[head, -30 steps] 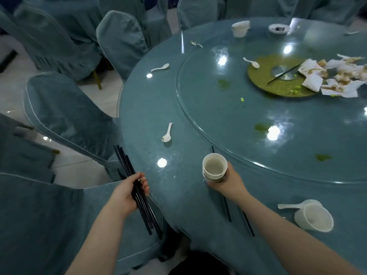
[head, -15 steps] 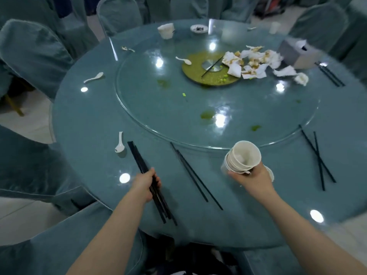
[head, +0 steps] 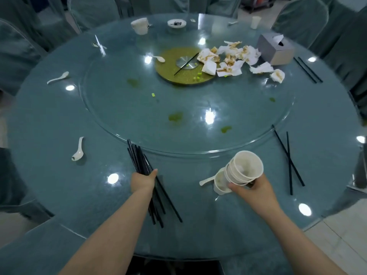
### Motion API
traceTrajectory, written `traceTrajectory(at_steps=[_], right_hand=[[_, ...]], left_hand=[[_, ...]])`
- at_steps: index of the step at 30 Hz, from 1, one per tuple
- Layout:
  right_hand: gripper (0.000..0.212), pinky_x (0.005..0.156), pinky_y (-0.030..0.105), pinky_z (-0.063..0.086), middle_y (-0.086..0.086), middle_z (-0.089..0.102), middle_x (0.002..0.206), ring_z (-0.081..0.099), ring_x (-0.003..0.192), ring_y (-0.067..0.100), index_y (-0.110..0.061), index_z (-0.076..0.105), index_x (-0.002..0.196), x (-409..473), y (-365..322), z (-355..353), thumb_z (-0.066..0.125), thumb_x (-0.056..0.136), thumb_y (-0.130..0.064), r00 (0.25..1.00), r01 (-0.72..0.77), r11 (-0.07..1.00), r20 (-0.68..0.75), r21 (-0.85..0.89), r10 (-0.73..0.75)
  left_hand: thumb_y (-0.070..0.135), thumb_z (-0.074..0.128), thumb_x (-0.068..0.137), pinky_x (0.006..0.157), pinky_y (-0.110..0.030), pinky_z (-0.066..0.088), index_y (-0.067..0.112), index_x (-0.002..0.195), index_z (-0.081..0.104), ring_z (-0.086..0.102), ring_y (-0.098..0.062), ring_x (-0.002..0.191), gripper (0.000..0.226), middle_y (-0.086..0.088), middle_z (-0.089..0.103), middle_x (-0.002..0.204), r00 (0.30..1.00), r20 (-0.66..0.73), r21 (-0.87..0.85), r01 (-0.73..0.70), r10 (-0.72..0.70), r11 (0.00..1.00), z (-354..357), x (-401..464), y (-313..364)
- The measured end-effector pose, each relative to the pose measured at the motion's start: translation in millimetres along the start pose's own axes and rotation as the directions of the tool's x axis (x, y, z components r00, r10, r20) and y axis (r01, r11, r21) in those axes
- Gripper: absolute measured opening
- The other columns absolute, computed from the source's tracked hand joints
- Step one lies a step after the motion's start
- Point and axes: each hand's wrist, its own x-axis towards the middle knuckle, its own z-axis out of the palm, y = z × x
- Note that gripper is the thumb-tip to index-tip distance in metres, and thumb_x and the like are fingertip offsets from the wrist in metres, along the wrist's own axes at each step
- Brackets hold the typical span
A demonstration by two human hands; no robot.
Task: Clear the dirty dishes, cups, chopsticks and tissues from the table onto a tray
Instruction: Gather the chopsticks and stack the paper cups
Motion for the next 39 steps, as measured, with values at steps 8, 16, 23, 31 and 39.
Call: traceTrajectory(at_steps=[8, 16, 23, 31, 39], right_hand=[[0.066, 0.088, 0.030, 0.048, -0.021, 0.062, 0.108, 0.060, 0.105, 0.007, -0.036, 0.049, 0.117, 16.7, 24.6, 12.8, 0.087, 0.064, -0.026, 0.981, 0.016, 0.994, 0.192, -0.107, 0.005], [0.069, 0.094, 0.035, 0.050, -0.028, 0.063, 0.110, 0.060, 0.107, 0.000, -0.057, 0.048, 0.110, 21.3, 37.7, 12.0, 0.083, 0.052, -0.043, 0.972, -0.020, 0.999, 0.233, 0.026, 0.013], [0.073, 0.093, 0.040, 0.052, -0.027, 0.063, 0.110, 0.061, 0.105, 0.001, -0.057, 0.045, 0.110, 17.9, 42.8, 17.2, 0.085, 0.052, -0.039, 0.975, -0.013, 0.999, 0.223, 0.032, 0.006], [0.054, 0.061, 0.004, 0.044, -0.027, 0.066, 0.093, 0.061, 0.082, -0.015, -0.042, 0.055, 0.104, -11.1, 32.0, 13.8, 0.086, 0.060, -0.035, 0.995, -0.046, 0.998, 0.084, -0.037, 0.049], [0.047, 0.078, 0.025, 0.046, -0.013, 0.066, 0.103, 0.062, 0.091, 0.003, -0.030, 0.055, 0.107, -76.5, 25.7, 10.9, 0.084, 0.070, -0.024, 0.991, -0.108, 0.994, -0.072, 0.027, 0.109]], left_hand=[[0.031, 0.069, 0.084, 0.057, -0.030, 0.039, 0.004, 0.087, 0.052, 0.050, -0.025, 0.064, 0.032, -0.008, 0.058, 0.077, 0.995, -0.079, 0.259, -0.039, 0.062, 0.965, 15.5, -0.5, 0.3], [0.021, 0.068, 0.077, 0.052, -0.025, 0.041, 0.003, 0.074, 0.057, 0.057, -0.028, 0.061, 0.022, -0.009, 0.056, 0.062, 0.995, 0.075, 0.360, -0.088, 0.065, 0.929, -3.3, -5.0, -7.3], [0.020, 0.067, 0.078, 0.044, -0.025, 0.031, 0.006, 0.083, 0.055, 0.050, -0.019, 0.060, 0.018, -0.005, 0.055, 0.071, 0.974, 0.076, 0.495, -0.222, 0.213, 0.840, -15.4, -16.4, -28.6], [0.015, 0.067, 0.080, 0.043, -0.023, 0.038, 0.007, 0.075, 0.060, 0.049, -0.020, 0.047, 0.012, -0.007, 0.053, 0.055, 0.933, 0.314, 0.262, -0.263, 0.176, 0.929, -38.3, -14.7, -43.6], [0.027, 0.062, 0.089, 0.045, -0.023, 0.036, 0.009, 0.075, 0.058, 0.044, -0.018, 0.046, 0.023, -0.003, 0.048, 0.051, 0.875, 0.464, 0.118, -0.213, 0.136, 0.970, -67.1, -38.4, -41.9]])
